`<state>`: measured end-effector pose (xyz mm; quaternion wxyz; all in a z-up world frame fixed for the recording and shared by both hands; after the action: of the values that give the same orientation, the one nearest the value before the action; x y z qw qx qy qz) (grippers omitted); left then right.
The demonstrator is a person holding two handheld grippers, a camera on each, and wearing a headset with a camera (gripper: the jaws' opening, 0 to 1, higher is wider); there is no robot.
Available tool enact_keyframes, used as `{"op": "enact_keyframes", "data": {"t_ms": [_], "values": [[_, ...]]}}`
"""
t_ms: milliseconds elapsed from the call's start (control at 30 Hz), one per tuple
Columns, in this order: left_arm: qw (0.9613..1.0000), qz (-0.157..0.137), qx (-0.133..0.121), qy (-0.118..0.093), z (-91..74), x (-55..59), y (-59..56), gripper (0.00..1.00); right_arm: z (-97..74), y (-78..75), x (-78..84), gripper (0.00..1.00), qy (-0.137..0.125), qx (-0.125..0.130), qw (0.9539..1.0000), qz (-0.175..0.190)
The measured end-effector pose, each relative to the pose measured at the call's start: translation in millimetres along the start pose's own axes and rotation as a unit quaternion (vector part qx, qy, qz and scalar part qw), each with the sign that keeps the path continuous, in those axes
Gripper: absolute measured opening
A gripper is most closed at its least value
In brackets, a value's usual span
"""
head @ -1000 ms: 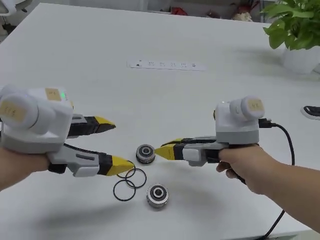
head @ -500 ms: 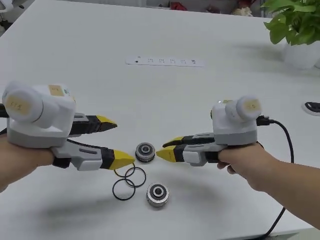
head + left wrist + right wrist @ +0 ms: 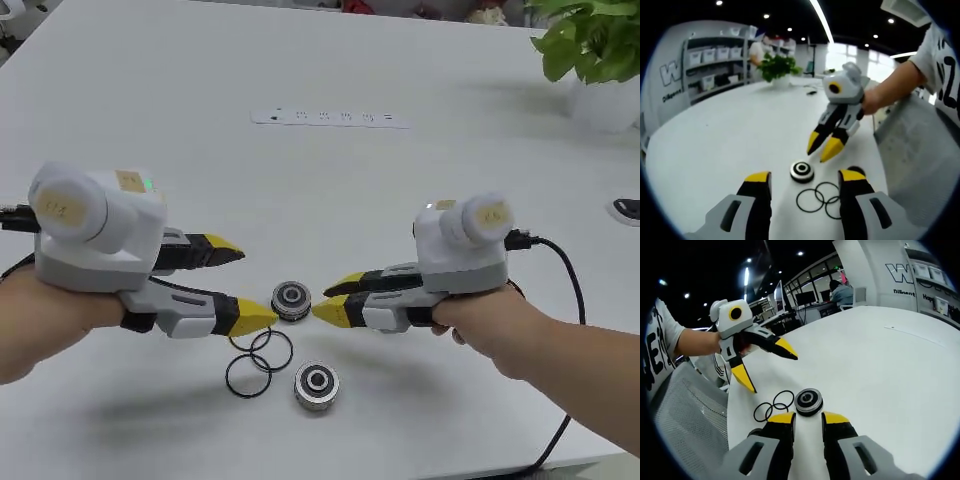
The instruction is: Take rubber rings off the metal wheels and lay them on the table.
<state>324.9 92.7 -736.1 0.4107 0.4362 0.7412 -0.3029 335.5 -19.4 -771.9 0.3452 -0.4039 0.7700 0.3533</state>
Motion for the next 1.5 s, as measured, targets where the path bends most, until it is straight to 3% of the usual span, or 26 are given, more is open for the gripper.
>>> {"op": "enact_keyframes", "data": {"t_ms": [433,1500], "values": [[0.9999,-0.002,0.008,0.013,10.0,5.6,-0.2,0.51,7.1,-0.4,4.0,0.18,0.008,0.001,0.9998,-0.02],[0.9994,-0.016,0.017,0.025,32.9,12.0,1.0,0.39,17.8,-2.8,7.0,0.14,0.004,0.004,0.9995,-0.03]]}}
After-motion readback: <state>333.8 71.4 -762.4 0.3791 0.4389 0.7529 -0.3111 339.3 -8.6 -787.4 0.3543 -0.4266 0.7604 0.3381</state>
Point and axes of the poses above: the centre of the closed fingertips' face, and the gripper's own axes: z roughly forward along the fingers, y roughly to its left, x roughly out of its underside, the point moved 4 cm from there along -z, roughly backward along the fingers, and after that the axes turned 1 degree about -z, right-handed, at the moved point
